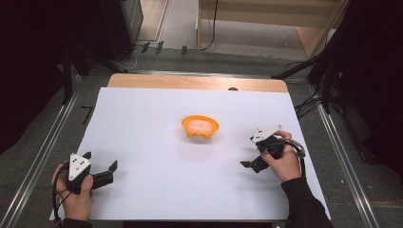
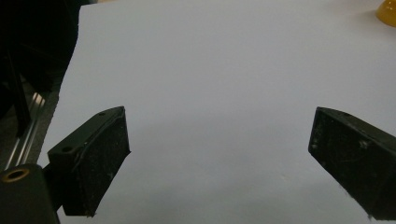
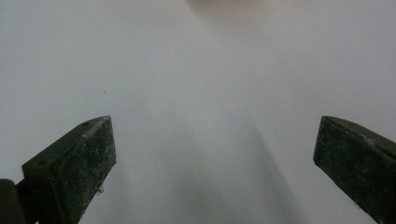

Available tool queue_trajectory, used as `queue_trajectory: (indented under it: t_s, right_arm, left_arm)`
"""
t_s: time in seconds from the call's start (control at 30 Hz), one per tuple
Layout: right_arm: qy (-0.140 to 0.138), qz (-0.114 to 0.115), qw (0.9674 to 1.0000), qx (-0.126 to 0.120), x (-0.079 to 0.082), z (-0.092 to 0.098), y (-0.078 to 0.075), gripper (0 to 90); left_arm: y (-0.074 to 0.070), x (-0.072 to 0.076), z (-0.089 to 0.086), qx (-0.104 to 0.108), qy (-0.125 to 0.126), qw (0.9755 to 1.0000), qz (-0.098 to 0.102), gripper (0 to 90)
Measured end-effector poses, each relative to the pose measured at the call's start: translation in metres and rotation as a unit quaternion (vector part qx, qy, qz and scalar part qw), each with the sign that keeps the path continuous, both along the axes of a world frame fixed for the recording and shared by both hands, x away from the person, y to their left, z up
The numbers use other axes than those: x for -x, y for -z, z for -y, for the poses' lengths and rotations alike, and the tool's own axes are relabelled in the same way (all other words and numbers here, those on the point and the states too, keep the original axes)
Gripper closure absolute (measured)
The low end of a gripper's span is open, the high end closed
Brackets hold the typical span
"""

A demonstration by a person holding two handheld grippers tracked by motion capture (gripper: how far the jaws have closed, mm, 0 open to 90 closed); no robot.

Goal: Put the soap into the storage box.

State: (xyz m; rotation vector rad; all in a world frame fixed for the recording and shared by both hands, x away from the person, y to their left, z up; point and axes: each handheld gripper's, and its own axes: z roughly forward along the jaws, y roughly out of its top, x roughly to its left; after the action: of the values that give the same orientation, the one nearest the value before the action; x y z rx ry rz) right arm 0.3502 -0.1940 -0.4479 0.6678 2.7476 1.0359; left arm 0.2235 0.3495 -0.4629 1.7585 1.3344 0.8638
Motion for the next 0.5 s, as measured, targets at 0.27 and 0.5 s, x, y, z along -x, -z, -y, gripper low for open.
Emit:
queue_trajectory:
  t_s: [0.27, 0.5]
  right_arm:
    - [0.01, 0.005, 0.9999, -0.009, 0.011, 0.009, 0.005, 0.0]
    - [0.02, 0.011, 0.9997, -0.011, 0.019, 0.017, 0.007, 0.0]
  left_arm:
    - [0.0, 0.0, 0.0, -0.003, 0.001, 1.0, -0.001, 5.5]
    - [0.0, 0.0, 0.0, -0.003, 0.001, 1.0, -0.001, 5.5]
